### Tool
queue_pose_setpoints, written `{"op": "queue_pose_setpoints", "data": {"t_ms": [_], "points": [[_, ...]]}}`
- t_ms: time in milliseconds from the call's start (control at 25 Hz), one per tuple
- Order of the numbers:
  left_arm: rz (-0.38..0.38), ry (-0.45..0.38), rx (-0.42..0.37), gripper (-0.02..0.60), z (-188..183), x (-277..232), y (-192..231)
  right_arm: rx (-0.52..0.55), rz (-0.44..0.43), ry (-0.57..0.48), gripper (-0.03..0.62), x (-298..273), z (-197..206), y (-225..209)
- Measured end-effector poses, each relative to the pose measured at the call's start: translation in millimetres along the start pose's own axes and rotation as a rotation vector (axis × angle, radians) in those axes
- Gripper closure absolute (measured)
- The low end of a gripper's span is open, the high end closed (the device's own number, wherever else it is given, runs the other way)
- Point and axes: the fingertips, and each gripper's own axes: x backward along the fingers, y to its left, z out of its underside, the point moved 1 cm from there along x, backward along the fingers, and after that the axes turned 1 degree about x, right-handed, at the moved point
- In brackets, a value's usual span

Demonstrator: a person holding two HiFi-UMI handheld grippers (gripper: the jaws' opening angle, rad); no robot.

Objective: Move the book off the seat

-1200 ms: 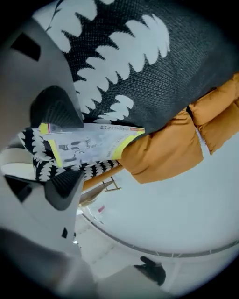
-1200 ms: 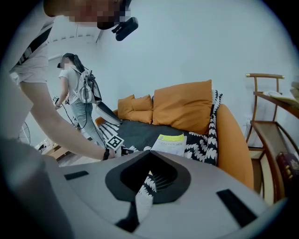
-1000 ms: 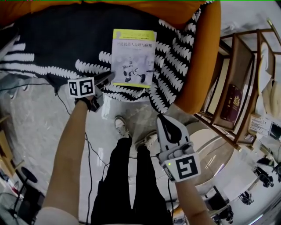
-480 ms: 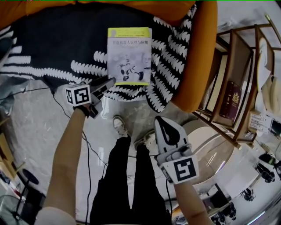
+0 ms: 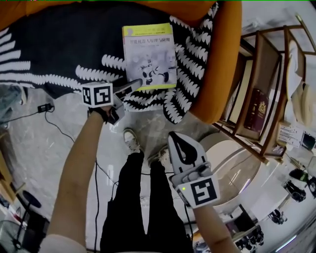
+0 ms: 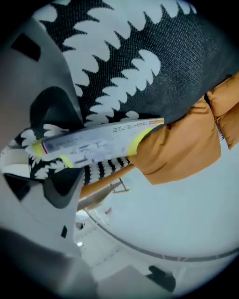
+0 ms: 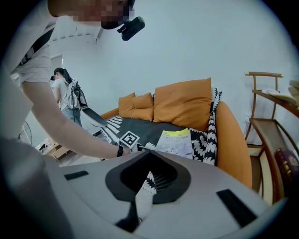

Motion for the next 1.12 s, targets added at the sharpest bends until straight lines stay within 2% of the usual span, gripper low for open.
{"op": "queue_pose_setpoints", "data": {"t_ms": [40,120,160,200,280,360,440,560,640,840,920,960,1000,1040,1120], "points": [[-0.042,-0.006,-0.001,0.325,-0.2,-7.5,4.7,0.000,0.002,-0.001,0.574,0.3,0.1,-0.5],[-0.138,-0.036,0.054,0.341,-2.2,-19.7,18.2,-0.002,0.009,-0.005,0.574,2.2,-1.5,-2.5],[-0.174,-0.057,0.099,0.385,-4.7,-22.0,23.0,-0.002,0.012,-0.007,0.574,3.8,-2.6,-3.9],[-0.189,-0.083,0.137,0.465,-7.7,-21.6,24.6,-0.004,0.016,-0.009,0.574,5.7,-3.5,-5.7],[-0.154,-0.142,0.154,0.488,-13.0,-15.2,17.7,-0.010,0.026,-0.012,0.574,11.0,-4.2,-11.0],[-0.111,-0.187,0.119,0.493,-15.1,-7.0,5.3,-0.014,0.033,-0.016,0.574,17.5,-3.7,-17.4],[-0.106,-0.208,0.088,0.492,-15.5,-1.9,-6.7,-0.016,0.039,-0.023,0.574,23.8,-4.6,-23.3],[-0.118,-0.234,0.101,0.496,-16.7,5.8,-21.0,-0.018,0.048,-0.039,0.574,34.0,-10.1,-28.6],[-0.098,-0.239,0.091,0.499,-19.4,8.9,-37.4,-0.011,0.050,-0.053,0.574,40.5,-16.8,-31.6],[-0.001,-0.196,0.069,0.500,-36.1,25.8,-85.0,-0.012,0.082,-0.075,0.574,46.3,-52.6,-25.3],[0.042,-0.177,0.083,0.500,-37.5,27.7,-76.7,-0.006,0.102,-0.074,0.574,29.5,-53.5,-20.8],[0.065,-0.179,0.100,0.500,-35.3,21.4,-55.2,0.004,0.112,-0.069,0.574,9.3,-41.9,-24.3],[0.101,-0.188,0.139,0.499,-27.7,2.3,-22.5,0.030,0.129,-0.043,0.574,-17.9,-21.0,-36.2],[0.168,-0.202,0.218,0.499,-10.4,-36.5,14.1,0.080,0.168,0.021,0.574,-46.5,6.2,-59.4],[0.388,-0.232,0.496,0.499,45.0,-156.9,72.4,0.245,0.301,0.255,0.574,-95.1,58.5,-126.2]]}}
